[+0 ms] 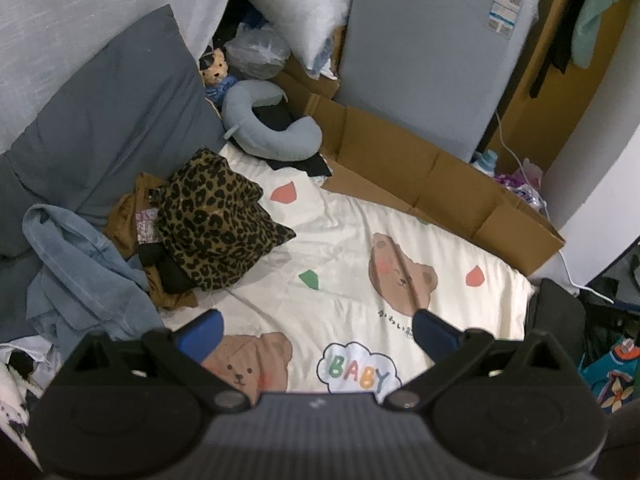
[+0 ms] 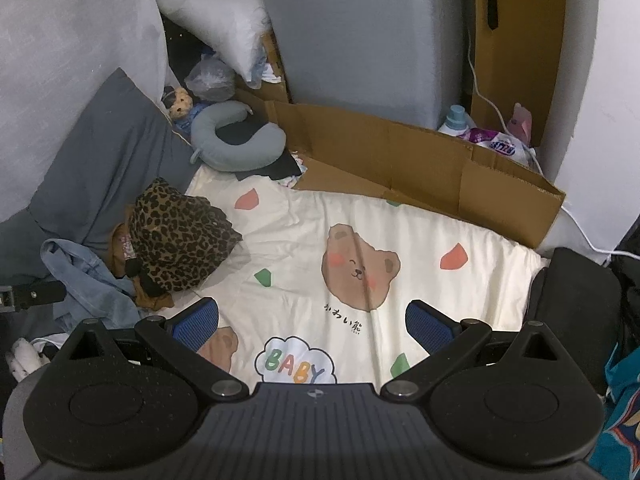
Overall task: Fold clothes
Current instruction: 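Move both tools toward the leopard-print garment on the clothes pile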
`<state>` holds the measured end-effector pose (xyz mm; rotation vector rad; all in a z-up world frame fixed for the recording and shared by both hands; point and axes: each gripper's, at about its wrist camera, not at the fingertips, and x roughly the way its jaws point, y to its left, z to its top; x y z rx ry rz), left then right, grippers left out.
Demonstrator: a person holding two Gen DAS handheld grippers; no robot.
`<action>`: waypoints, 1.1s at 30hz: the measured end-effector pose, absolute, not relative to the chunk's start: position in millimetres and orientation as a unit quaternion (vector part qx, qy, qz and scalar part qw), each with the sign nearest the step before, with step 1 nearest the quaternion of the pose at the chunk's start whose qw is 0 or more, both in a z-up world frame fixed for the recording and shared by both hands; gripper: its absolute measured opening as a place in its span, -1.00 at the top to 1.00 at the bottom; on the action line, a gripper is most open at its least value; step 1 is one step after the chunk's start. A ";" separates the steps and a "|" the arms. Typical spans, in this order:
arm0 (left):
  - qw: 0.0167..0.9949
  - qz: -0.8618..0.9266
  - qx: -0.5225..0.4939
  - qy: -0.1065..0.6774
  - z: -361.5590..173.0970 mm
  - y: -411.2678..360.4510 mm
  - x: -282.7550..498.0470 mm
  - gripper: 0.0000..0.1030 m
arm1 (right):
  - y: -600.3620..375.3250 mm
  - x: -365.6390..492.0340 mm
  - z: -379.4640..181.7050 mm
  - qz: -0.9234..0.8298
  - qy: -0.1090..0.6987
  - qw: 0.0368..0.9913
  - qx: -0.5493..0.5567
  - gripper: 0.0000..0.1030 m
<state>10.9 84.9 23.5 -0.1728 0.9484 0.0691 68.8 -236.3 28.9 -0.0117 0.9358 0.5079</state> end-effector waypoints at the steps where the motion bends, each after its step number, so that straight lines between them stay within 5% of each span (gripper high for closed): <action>1: 0.886 0.034 -0.084 0.455 23.6 87.0 12.4 -0.97 | -233.8 70.8 29.1 0.243 0.446 0.861 -0.008 -1.00; 18: 0.892 0.064 -0.114 0.432 5.9 151.7 36.1 -0.83 | -191.6 123.5 27.8 0.305 0.435 0.847 -0.017 -0.99; 33: 0.890 0.083 -0.148 0.424 -31.6 210.3 81.5 -0.37 | -142.0 189.4 2.1 0.365 0.426 0.827 -0.038 -0.96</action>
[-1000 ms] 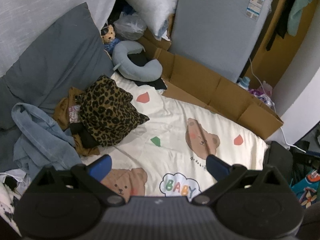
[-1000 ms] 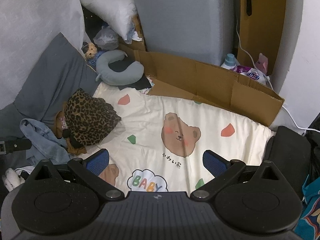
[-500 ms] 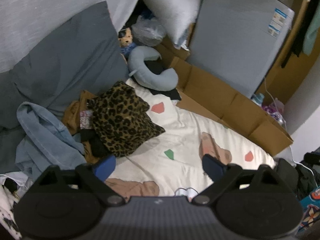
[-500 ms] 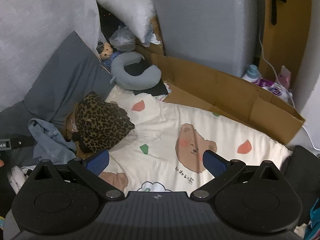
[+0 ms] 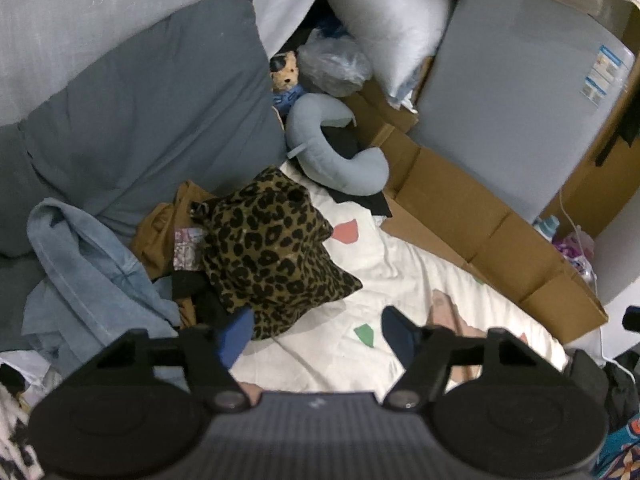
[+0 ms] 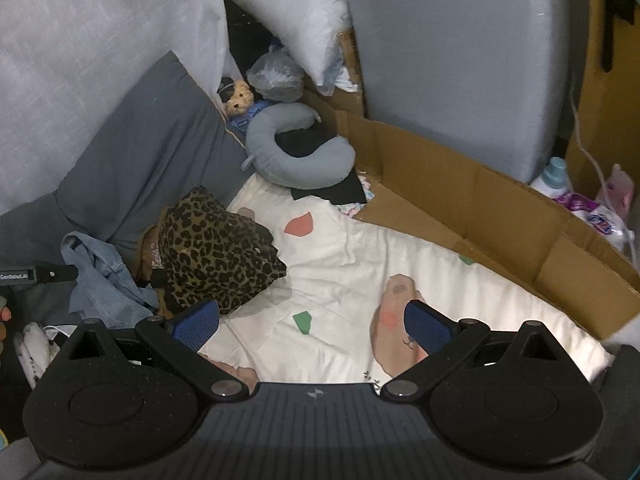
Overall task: Fold clothes
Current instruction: 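Move both tools toward the leopard-print garment on the clothes pile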
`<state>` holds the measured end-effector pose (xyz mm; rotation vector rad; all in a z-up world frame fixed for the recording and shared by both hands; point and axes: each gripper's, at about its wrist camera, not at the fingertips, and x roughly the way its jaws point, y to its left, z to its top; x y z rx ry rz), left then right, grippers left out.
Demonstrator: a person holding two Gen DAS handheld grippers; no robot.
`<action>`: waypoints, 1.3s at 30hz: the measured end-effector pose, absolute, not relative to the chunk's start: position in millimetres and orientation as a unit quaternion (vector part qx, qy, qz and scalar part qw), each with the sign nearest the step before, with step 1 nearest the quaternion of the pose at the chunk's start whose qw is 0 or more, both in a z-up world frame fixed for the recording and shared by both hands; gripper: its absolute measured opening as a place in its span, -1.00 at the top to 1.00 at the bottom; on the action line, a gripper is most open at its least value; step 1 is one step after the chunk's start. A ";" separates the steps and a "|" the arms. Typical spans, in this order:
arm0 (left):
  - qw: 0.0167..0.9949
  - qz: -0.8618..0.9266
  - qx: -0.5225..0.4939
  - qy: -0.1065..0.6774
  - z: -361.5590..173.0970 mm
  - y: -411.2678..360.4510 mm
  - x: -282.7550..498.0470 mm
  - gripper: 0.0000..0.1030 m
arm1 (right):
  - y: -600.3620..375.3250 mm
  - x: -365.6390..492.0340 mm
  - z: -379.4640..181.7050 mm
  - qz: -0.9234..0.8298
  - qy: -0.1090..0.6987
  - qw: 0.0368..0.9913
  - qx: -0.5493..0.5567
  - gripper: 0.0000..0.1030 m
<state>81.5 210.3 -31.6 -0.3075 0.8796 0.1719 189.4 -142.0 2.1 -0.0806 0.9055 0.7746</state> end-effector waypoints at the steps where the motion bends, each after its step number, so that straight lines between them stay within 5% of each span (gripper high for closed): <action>1: 0.891 0.086 -0.148 0.421 -34.9 214.0 86.8 -0.35 | -138.3 194.0 -1.3 0.369 0.428 0.824 -0.036 -0.96; 15: 0.900 0.133 -0.142 0.391 -80.0 263.1 165.0 -0.35 | -77.5 253.6 -80.5 0.414 0.446 0.793 -0.029 -0.96; 39: 0.923 0.132 -0.099 0.349 -138.5 245.7 252.0 -0.65 | -70.1 248.5 -189.1 0.425 0.433 0.795 0.029 -0.96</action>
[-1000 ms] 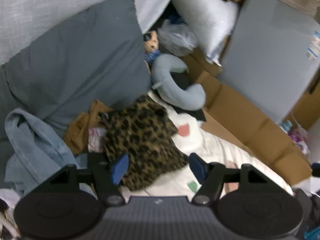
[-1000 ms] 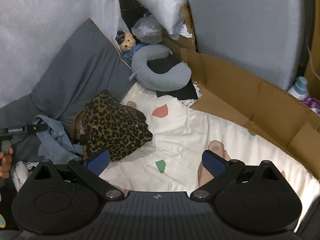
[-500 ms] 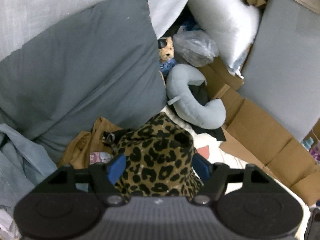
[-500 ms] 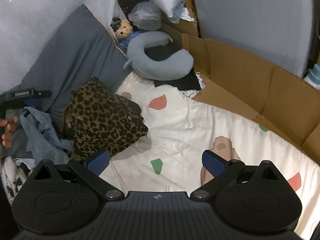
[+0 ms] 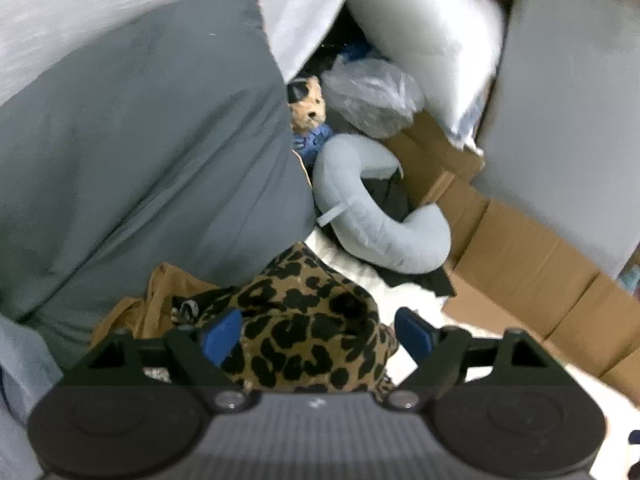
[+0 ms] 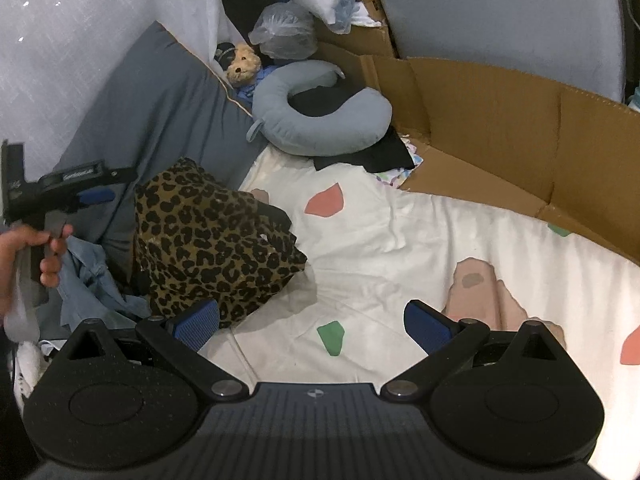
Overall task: Fold clothes
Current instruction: 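Move both tools toward the leopard-print garment on the clothes pile, then close the left tool on the leopard-print garment and lift it from the pile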
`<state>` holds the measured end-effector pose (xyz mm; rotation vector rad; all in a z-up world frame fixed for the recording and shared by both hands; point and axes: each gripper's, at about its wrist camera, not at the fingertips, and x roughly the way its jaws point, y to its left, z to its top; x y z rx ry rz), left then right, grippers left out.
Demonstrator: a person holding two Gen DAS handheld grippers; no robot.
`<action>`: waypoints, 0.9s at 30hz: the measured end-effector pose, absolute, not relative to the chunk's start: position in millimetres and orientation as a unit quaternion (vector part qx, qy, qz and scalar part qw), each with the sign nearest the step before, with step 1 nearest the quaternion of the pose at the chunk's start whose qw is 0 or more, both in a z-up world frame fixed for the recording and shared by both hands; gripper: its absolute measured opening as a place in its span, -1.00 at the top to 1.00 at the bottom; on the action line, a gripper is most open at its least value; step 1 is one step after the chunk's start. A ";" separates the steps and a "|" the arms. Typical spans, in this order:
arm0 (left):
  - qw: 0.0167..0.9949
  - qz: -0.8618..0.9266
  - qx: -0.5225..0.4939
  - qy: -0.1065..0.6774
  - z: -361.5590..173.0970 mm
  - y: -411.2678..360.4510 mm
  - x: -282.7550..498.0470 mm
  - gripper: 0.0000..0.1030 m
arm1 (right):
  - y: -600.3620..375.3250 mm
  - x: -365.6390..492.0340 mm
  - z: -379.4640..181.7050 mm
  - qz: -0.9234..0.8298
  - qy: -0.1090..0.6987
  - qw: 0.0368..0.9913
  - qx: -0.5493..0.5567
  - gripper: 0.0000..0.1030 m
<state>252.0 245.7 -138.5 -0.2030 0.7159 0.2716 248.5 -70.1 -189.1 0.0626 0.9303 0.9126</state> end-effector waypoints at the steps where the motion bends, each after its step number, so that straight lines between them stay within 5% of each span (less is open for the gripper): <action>1: 0.922 0.127 -0.094 0.352 -142.0 243.8 256.0 -0.49 | -69.5 247.4 -192.9 0.427 0.433 0.793 0.032 -0.96; 5: 0.916 0.128 -0.075 0.372 -155.8 237.5 267.1 0.85 | -67.3 241.7 -207.2 0.435 0.432 0.789 0.032 -0.96; 27: 0.901 0.029 -0.172 0.397 -204.4 157.4 210.1 0.89 | -87.5 244.5 -231.8 0.423 0.450 0.786 0.036 -0.96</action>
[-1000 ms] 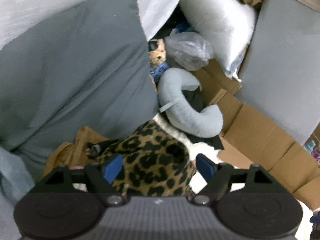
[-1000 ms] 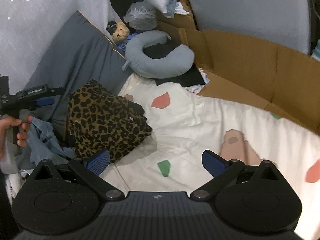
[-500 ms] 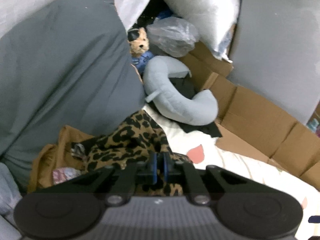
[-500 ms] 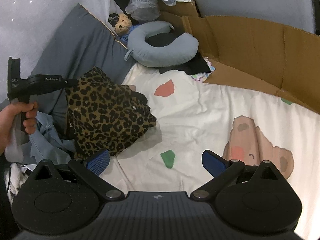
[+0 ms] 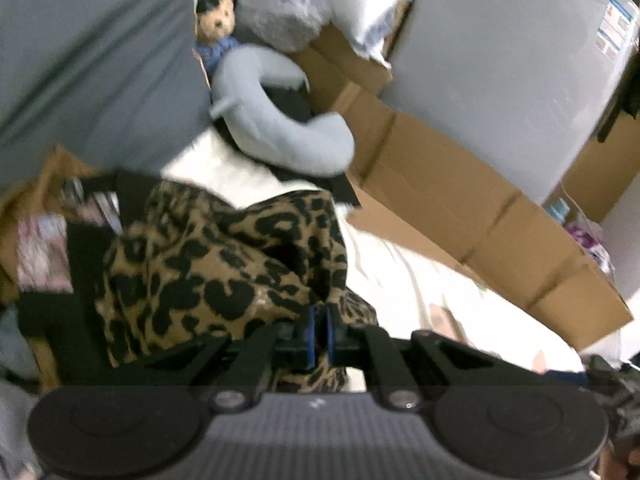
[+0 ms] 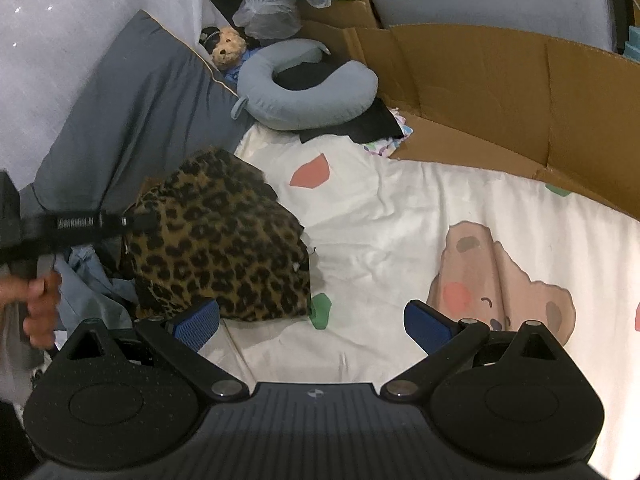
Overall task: Fold clothes
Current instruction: 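Close the left tool on the leopard-print garment and lift it from the pile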
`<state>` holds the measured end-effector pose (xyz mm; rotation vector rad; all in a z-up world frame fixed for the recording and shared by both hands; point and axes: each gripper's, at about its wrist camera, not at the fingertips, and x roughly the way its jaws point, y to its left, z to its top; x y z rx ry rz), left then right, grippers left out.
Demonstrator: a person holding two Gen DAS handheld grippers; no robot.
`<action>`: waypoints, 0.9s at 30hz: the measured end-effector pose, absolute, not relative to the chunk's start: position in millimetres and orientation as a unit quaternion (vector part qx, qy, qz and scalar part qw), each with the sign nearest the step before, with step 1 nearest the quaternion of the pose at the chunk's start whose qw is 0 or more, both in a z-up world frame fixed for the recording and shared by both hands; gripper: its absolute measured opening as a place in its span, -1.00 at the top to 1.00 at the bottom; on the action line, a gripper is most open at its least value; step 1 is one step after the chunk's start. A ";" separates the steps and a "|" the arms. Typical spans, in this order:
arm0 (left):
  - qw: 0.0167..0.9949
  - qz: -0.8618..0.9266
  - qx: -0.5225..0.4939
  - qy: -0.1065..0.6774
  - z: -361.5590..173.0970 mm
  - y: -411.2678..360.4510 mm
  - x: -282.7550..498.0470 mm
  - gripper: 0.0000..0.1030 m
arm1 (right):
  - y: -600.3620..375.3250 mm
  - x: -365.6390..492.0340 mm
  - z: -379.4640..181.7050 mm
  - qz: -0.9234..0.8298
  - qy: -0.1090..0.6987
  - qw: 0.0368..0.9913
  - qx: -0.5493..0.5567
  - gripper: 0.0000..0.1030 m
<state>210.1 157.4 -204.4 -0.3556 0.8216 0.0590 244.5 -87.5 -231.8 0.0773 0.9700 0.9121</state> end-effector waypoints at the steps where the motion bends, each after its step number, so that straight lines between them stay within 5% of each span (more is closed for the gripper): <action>1: 0.899 0.025 -0.173 0.401 -208.7 154.1 205.8 0.89 | -87.9 244.4 -233.7 0.422 0.452 0.785 0.035 -0.96; 16: 0.852 0.003 -0.182 0.491 -265.6 149.9 144.4 0.87 | -86.5 238.6 -265.6 0.421 0.479 0.770 0.017 -0.95; 27: 0.867 0.025 -0.141 0.478 -245.8 160.2 151.4 0.10 | -66.4 233.0 -290.1 0.447 0.478 0.756 -0.007 -0.95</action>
